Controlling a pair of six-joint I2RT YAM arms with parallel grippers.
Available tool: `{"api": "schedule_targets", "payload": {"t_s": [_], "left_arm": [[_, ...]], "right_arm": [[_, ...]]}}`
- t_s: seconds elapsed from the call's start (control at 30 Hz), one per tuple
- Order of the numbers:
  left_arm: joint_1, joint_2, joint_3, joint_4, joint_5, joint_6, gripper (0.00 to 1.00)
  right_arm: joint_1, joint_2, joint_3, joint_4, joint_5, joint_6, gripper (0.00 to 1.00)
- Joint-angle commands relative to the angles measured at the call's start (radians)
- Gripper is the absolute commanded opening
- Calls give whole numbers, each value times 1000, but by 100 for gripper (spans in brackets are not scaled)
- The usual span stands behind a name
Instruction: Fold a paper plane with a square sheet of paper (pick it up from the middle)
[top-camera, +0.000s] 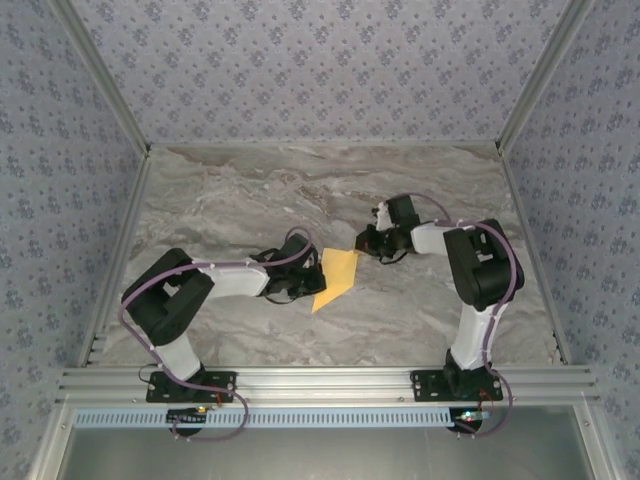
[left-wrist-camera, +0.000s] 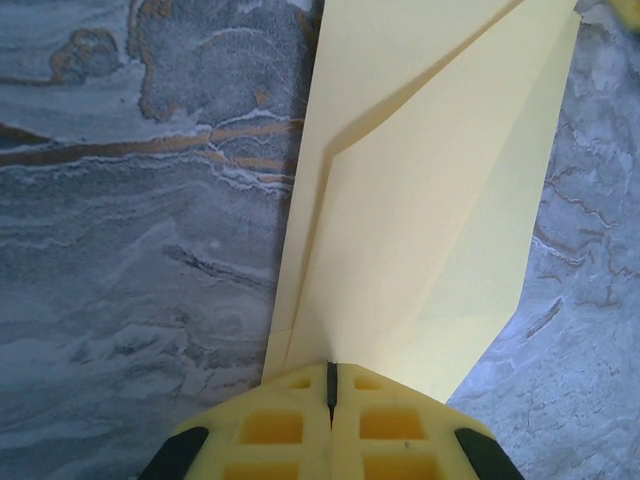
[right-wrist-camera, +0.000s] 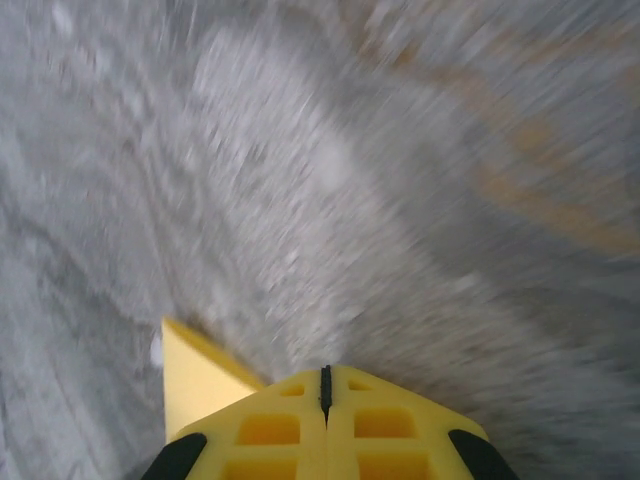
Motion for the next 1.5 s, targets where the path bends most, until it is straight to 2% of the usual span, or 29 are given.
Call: {"api": "schedule_targets", "payload": {"t_s": [0.0, 0.23, 0.5, 0.63, 0.73, 0.83, 0.93, 1.17, 1.47], "left_arm": [[2, 29, -38, -103, -12, -9, 0], [3, 22, -18, -98, 0, 5, 0], [4, -16, -11, -91, 8, 25, 0], [10, -32, -7, -52, 48, 44, 0], [17, -48, -7, 25, 119, 63, 0], [20, -55, 3, 77, 162, 82, 8], [20, -33, 29, 59, 182, 111, 10], [22, 21, -44, 84, 195, 80, 8], [23, -12, -167, 114, 229, 73, 5]], "right_arm": [[0, -27, 35, -43, 44, 4, 0], [121, -152, -78, -24, 14, 48, 0], [256, -75, -77, 7, -25, 122, 0], [265, -17, -64, 2, -27, 128, 0], [266, 0, -71, -14, -9, 121, 0], [264, 8, -78, -37, 6, 110, 0], [264, 19, -78, -58, 16, 102, 0], [264, 31, -77, -82, 34, 95, 0], [260, 47, -61, -140, 67, 92, 0]]}}
